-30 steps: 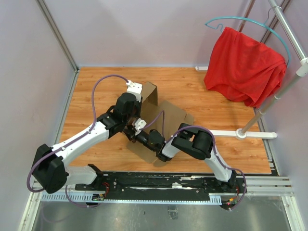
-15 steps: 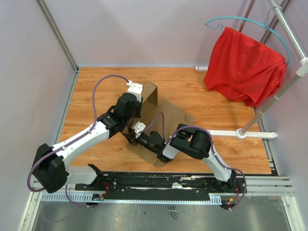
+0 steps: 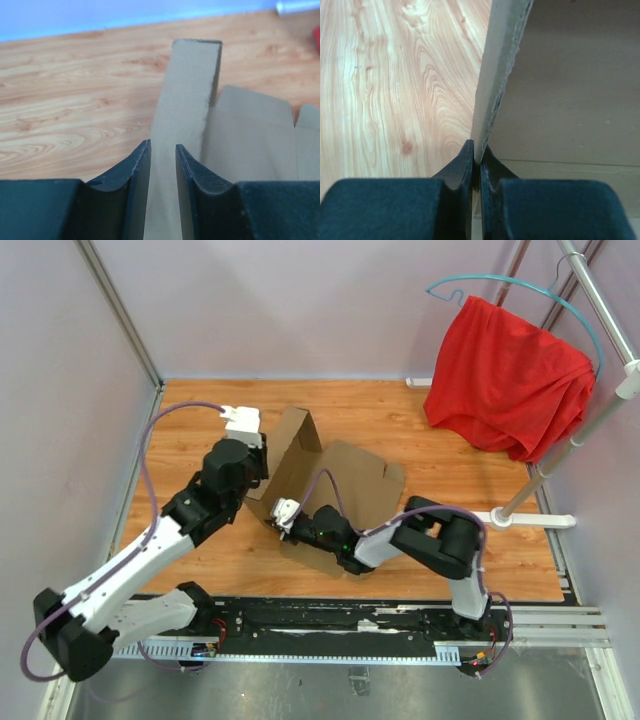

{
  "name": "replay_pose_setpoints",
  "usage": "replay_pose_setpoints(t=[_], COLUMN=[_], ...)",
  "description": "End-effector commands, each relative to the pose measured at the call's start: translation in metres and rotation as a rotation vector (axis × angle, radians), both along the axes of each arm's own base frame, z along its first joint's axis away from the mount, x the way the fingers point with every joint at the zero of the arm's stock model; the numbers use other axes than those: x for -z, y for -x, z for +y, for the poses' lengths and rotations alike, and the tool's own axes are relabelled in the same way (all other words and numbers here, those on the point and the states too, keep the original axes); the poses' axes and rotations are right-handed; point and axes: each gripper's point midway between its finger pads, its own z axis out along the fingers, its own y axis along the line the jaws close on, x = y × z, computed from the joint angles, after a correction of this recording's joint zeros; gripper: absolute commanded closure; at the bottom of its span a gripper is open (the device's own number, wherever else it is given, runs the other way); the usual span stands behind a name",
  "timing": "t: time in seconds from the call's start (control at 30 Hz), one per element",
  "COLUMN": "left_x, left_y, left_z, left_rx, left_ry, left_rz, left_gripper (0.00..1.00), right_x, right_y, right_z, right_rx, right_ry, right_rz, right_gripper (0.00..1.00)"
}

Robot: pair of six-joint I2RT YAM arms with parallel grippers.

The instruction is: Fold the paper box

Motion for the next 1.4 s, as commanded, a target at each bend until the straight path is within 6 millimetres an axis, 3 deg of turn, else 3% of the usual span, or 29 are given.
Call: replay_pose_setpoints(t=[0.0, 0.1, 0.23, 0.4, 0.5, 0.63, 0.77, 0.83, 0.93, 1.0, 1.13, 1.2, 1.37], left_x=[-0.051, -0.066, -0.056, -0.033, -0.032, -0.03, -0.02, -0.015, -0.011, -0.01, -0.013, -0.015, -0.018], left_y=[0.021, 0.039, 0.051, 0.059, 0.066, 0.077, 0.088, 0.091, 0.093, 0.093, 0.094, 0.096, 0.099], left_z=[0.044, 0.063, 0.067, 0.067, 0.075, 0.094, 0.102, 0.101, 0.097, 0.095, 0.096, 0.097, 0.1], left_rx=[-0.13, -0.161, -0.146, -0.128, -0.145, -0.203, -0.217, -0.202, -0.178, -0.165, -0.159, -0.159, -0.161], left_ry=[0.07, 0.129, 0.153, 0.136, 0.156, 0.183, 0.226, 0.234, 0.238, 0.235, 0.239, 0.248, 0.266], left_rz=[-0.159, -0.219, -0.196, -0.13, -0.143, -0.175, -0.186, -0.179, -0.162, -0.159, -0.171, -0.182, -0.204], left_gripper=[0.67, 0.67, 0.67, 0.67, 0.67, 0.67, 0.67, 0.67, 0.67, 0.67, 0.67, 0.67, 0.67], right_x=[-0.015, -0.004, -0.016, -0.011, -0.005, -0.023, -0.07, -0.09, -0.114, -0.118, -0.106, -0.099, -0.099], right_y=[0.014, 0.027, 0.049, 0.07, 0.057, 0.054, 0.059, 0.048, 0.033, 0.038, 0.058, 0.065, 0.061], right_z=[-0.032, -0.07, -0.098, -0.121, -0.123, -0.106, -0.102, -0.105, -0.115, -0.116, -0.108, -0.101, -0.104], right_rx=[-0.113, -0.171, -0.312, -0.454, -0.393, -0.361, -0.305, -0.17, 0.08, 0.187, 0.324, 0.332, 0.465], right_ry=[0.279, 0.534, 0.723, 0.943, 1.041, 0.92, 0.712, 0.626, 0.492, 0.367, 0.124, 0.062, 0.059], right_rz=[-0.152, -0.138, -0.127, -0.021, -0.035, -0.101, -0.155, -0.127, 0.053, 0.261, 0.727, 0.845, 0.809], right_gripper=[0.99, 0.97, 0.75, 0.7, 0.58, 0.48, 0.41, 0.39, 0.44, 0.57, 0.98, 0.99, 0.99])
